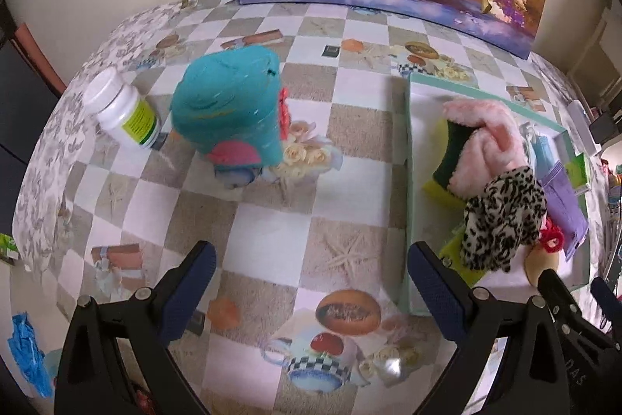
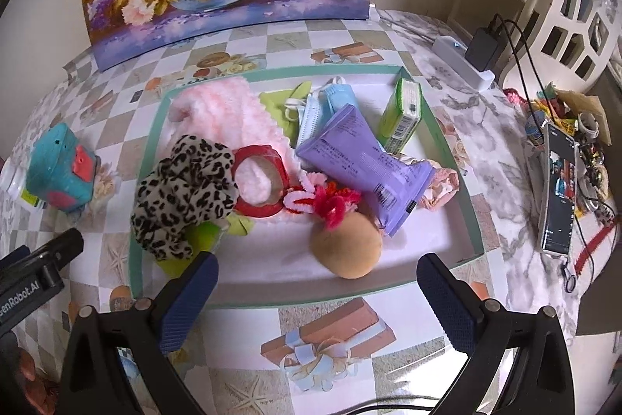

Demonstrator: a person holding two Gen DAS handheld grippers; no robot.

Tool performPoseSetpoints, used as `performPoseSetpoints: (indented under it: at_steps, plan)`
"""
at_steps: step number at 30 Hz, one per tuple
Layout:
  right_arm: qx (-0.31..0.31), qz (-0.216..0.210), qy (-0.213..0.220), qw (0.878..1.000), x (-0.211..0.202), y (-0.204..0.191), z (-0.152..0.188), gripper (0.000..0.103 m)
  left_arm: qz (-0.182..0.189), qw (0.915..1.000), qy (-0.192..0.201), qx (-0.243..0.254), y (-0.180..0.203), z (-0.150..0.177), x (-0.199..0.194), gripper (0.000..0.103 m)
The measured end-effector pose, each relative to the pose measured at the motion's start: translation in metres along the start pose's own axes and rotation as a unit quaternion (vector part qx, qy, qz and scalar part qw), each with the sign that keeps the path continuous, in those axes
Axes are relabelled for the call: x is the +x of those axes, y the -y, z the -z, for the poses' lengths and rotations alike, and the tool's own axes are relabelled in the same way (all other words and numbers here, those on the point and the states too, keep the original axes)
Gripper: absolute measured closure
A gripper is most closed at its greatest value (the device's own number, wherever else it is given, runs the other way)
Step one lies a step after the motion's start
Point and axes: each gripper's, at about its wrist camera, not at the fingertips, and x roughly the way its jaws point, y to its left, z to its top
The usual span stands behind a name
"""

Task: Organize soft objects

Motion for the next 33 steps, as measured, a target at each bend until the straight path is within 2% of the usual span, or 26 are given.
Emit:
performPoseSetpoints:
  at_steps: [3,6,14,23,33]
  plan:
    - [-0.001,0.005,0.008,1.000,-0.006,-0.001,0.001,0.000,-0.021,0.9998,-0.003,0.007,-0.001,0.004,-0.002,0.004]
    - [-0.004,0.008,0.011,1.000,-0.011,-0.001,0.001,0.000,-0.004,0.9999,-0.005,0.010,-0.003,0.008,-0.006,0.004]
    - [-0.013,0.023,0.023,0.999,-0.024,-0.003,0.005,0.000,0.010,0.9997,0.005,0.020,-0.007,0.019,-0.022,0.004]
    - [-0.010,0.027,0.031,0.999,-0.036,-0.003,0.008,0.000,0.011,0.9995,0.023,0.019,-0.010,0.025,-0.035,0.004]
    - [-0.024,0.018,0.030,0.999,-0.036,-0.009,0.008,0.000,0.006,0.9997,0.017,0.014,-0.012,0.023,-0.031,0.004]
